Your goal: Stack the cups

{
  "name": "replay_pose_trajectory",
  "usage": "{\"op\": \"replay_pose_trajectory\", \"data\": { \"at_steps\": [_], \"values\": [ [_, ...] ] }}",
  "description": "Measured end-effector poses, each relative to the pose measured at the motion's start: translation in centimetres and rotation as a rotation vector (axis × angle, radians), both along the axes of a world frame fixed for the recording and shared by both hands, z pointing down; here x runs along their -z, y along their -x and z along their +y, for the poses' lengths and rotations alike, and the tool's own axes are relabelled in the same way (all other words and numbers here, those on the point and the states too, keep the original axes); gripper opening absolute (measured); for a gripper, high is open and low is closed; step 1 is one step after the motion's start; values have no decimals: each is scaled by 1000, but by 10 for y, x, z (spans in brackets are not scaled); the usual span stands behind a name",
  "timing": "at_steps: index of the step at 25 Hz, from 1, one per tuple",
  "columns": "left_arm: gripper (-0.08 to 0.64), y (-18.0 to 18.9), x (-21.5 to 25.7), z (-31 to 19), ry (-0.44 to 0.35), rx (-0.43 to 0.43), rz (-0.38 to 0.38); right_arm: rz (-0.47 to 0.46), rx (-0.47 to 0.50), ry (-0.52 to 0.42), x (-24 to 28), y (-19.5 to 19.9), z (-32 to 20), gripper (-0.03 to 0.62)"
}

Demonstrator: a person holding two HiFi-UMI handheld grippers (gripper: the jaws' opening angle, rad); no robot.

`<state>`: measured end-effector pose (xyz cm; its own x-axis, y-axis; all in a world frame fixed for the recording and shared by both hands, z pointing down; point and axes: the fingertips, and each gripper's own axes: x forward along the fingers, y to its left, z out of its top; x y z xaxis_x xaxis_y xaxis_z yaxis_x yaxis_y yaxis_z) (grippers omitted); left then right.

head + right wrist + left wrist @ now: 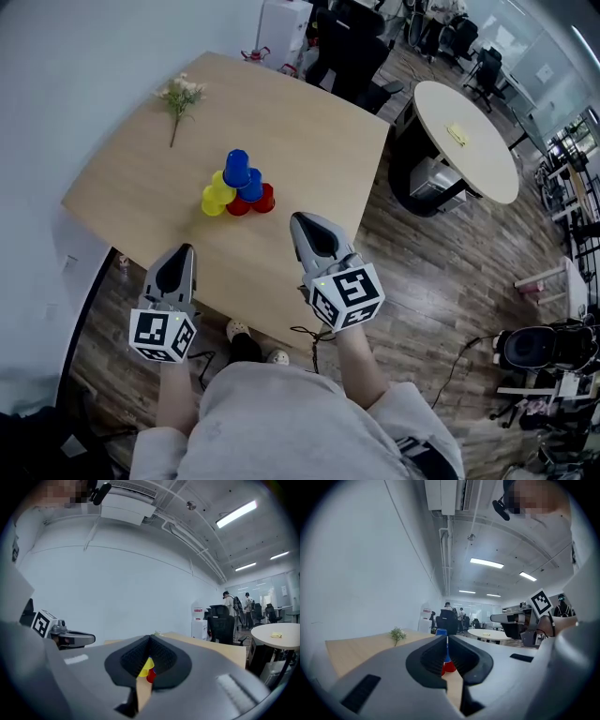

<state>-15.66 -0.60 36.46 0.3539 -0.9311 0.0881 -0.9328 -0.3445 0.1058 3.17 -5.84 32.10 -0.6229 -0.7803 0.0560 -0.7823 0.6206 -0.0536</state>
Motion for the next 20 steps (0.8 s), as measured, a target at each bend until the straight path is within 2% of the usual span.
{"op": "replay_pose_trajectory", "data": {
  "at_steps": [11,20],
  "values": [
    [17,-20,30,39,-78,20,-28,-62,-29,-38,10,-31,47,12],
    [17,-34,42,55,-107,14,-5,-78,-37,-43,5,-49,71,12]
  ]
}}
